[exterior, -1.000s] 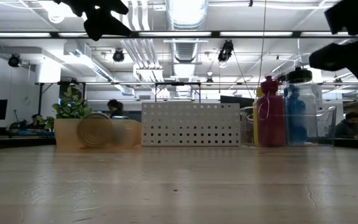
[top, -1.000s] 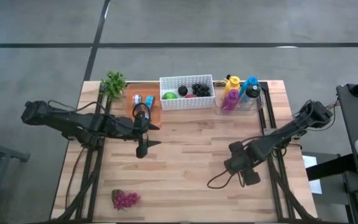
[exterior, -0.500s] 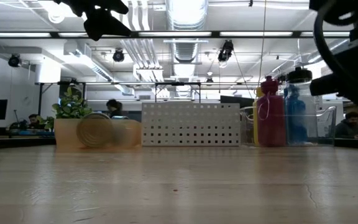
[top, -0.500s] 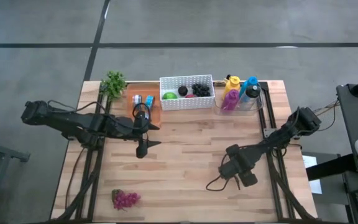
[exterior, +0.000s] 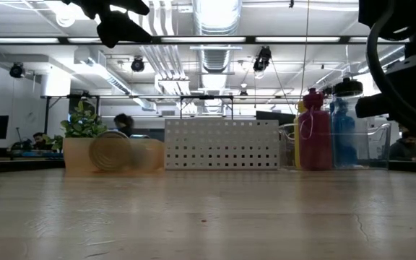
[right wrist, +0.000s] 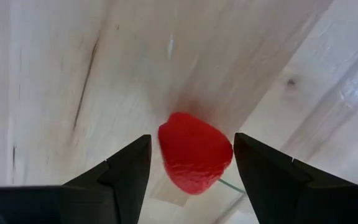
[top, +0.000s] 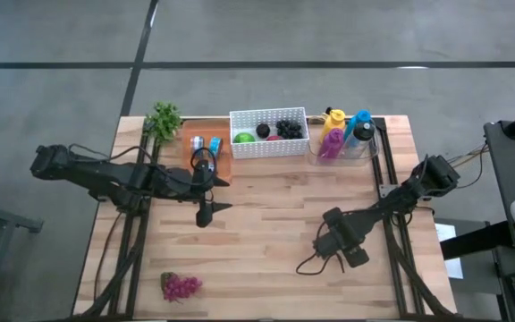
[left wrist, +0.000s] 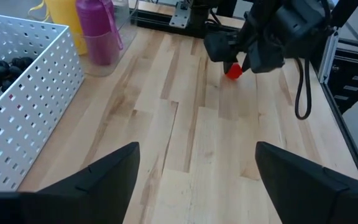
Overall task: Pick & Place Food Item
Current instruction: Put the strawberry into the white bin
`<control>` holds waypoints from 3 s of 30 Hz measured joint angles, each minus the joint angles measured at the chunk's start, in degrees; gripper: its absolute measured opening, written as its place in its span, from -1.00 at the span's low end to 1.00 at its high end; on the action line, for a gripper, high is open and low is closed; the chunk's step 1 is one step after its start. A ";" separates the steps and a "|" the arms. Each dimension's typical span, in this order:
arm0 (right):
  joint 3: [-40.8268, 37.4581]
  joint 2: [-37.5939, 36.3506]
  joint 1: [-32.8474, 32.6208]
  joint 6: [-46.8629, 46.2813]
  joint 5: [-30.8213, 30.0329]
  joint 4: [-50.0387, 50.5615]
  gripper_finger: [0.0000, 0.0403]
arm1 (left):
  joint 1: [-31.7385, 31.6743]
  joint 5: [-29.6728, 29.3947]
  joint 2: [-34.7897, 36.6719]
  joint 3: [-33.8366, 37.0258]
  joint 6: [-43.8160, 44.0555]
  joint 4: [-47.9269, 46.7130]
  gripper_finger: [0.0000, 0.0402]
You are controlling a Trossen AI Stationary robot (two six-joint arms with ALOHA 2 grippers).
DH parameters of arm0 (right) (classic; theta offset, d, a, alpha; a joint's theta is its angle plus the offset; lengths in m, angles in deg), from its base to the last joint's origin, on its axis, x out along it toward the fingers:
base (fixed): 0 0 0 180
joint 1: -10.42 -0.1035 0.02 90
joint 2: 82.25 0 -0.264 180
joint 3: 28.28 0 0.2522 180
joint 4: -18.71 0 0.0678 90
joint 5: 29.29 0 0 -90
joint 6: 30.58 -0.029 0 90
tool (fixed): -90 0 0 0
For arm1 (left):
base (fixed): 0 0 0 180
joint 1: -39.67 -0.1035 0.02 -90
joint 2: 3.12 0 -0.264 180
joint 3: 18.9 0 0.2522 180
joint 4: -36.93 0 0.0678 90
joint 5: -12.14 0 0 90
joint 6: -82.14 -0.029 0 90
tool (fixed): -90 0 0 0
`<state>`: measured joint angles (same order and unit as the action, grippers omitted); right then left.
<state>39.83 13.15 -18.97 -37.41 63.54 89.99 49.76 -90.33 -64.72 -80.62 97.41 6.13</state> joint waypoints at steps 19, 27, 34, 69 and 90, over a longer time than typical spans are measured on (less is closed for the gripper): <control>-0.57 -0.02 0.00 1.25 0.04 -1.07 -0.13 | 0.00 0.00 0.02 0.02 0.02 -0.02 0.55; -0.61 -0.02 0.01 0.88 0.04 -1.43 -0.06 | 0.00 0.02 0.02 0.02 0.04 -0.02 0.50; -0.87 -0.02 0.02 0.85 0.04 -1.67 0.03 | 0.00 0.02 0.00 0.03 0.07 -0.01 0.47; -4.22 -0.14 0.02 -2.45 0.13 -4.78 -0.17 | -0.01 0.04 0.00 0.04 0.20 0.00 0.62; 12.28 -0.15 6.76 -0.26 -5.44 -2.38 -0.17 | -0.02 0.04 0.00 0.04 0.03 0.01 0.49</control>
<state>52.11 12.99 -12.21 -37.67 58.10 87.62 49.73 -90.30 -64.72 -80.58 97.44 6.14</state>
